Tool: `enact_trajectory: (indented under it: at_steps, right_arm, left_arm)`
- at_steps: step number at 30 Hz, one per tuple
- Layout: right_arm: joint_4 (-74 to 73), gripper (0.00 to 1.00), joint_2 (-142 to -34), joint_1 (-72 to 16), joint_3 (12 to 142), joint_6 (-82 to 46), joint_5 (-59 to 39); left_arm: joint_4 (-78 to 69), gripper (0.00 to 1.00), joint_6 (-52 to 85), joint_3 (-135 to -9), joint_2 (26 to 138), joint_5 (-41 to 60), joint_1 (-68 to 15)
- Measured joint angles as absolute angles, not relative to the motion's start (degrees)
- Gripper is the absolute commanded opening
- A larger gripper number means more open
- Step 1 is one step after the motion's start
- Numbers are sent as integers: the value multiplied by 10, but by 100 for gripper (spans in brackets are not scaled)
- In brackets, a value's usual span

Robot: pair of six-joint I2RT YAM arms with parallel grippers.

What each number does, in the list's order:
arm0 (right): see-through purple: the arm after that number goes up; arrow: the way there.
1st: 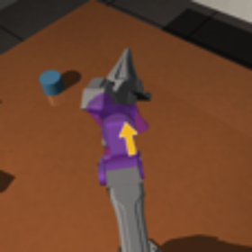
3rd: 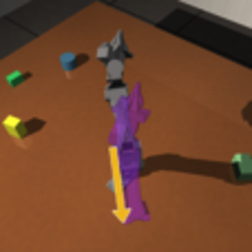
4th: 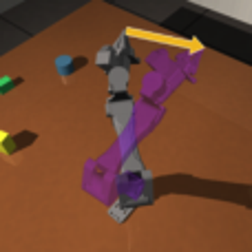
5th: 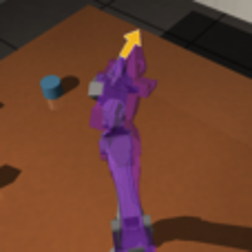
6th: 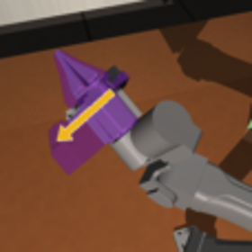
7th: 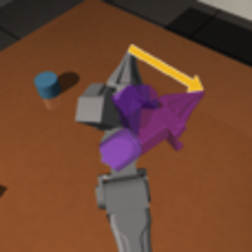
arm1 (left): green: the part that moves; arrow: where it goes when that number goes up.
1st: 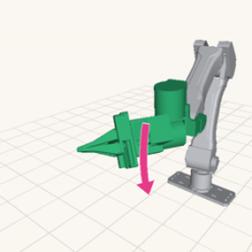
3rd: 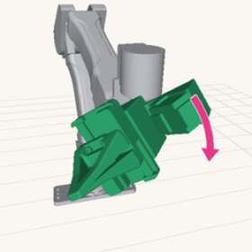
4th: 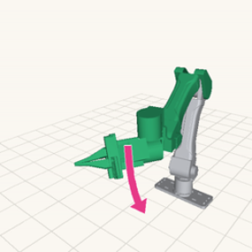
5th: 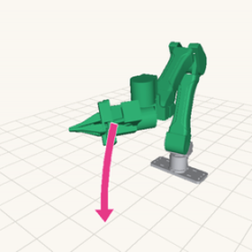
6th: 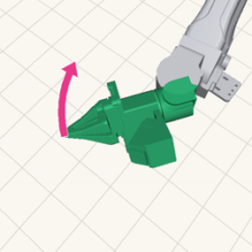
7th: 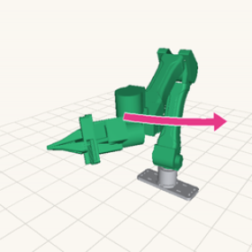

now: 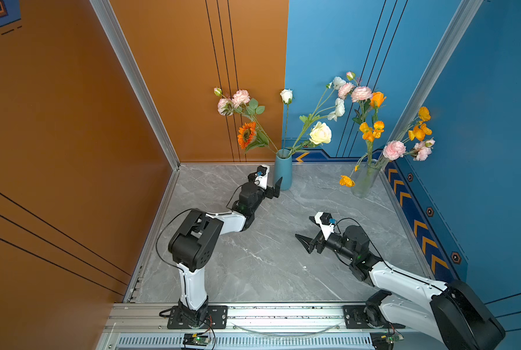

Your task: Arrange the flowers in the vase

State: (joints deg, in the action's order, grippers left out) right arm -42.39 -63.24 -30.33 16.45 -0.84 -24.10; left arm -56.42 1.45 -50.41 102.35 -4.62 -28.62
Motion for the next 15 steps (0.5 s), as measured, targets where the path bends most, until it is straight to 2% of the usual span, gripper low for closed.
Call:
enact_trajectory:
  at_steps: [5,10,15]
  right_arm:
    - [-424,100,-628,-303,164,-2,-233]
    - [-406,100,-587,-299,160,0,-201]
    - [-311,100,-481,-286,159,-3,-66]
  left_arm:
    - [-528,98,0,-307,808,-213,-332]
    - [-396,98,9,-233,620,-395,-351]
    - [-328,98,10,-168,529,-472,-319]
